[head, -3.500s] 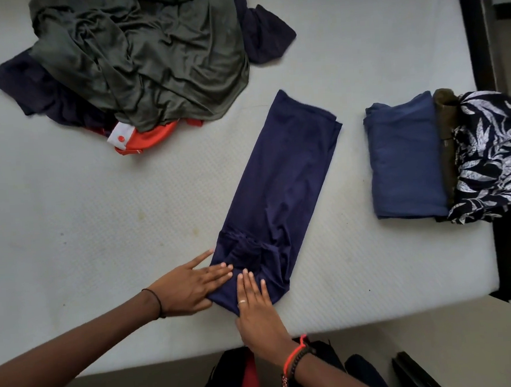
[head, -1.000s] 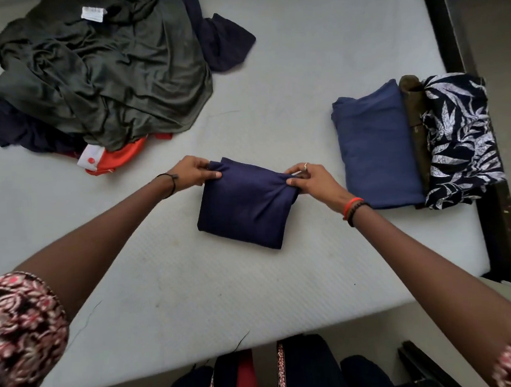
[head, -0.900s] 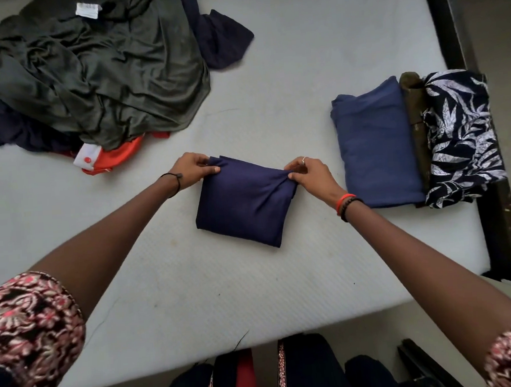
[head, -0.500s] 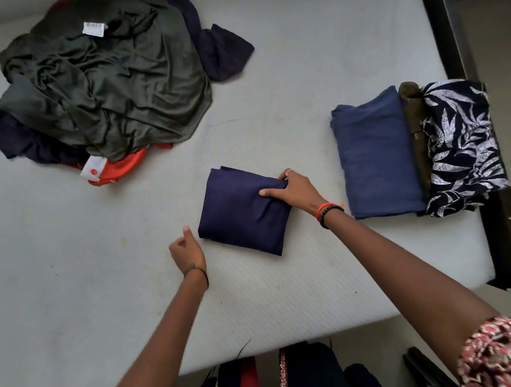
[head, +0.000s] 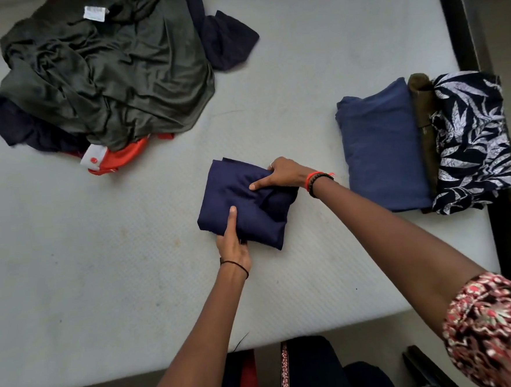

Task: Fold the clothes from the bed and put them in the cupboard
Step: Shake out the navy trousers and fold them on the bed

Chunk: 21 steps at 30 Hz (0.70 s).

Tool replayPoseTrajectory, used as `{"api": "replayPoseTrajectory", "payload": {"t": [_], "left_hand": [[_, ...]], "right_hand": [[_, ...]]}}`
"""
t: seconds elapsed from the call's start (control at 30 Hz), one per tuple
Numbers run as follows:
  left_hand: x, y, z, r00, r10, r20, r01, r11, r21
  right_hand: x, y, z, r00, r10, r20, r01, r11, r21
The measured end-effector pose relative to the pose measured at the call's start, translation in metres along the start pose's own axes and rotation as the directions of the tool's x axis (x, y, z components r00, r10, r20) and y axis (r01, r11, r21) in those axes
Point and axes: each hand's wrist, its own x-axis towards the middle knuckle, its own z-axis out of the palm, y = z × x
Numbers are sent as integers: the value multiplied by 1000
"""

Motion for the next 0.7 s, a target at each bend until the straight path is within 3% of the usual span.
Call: {"api": "replayPoseTrajectory", "payload": {"t": [0.17, 0.37, 0.53, 0.7], "left_hand": [[8, 15, 3, 993, 82, 88, -94, 984, 150], [9, 38, 32, 963, 45, 265, -139, 927, 349], [20, 46, 96, 886, 19, 464, -289, 804, 520], [35, 28, 122, 865, -132, 483, -234, 747, 622]], "right_hand": [[-12, 14, 8, 999, 46, 25, -51, 958, 283], [-51, 46, 4, 994, 75, -84, -1, 752, 660], [-67, 76, -7, 921, 186, -343, 172, 596, 784], [-55, 102, -16, 850, 261, -458, 230, 598, 768]]}}
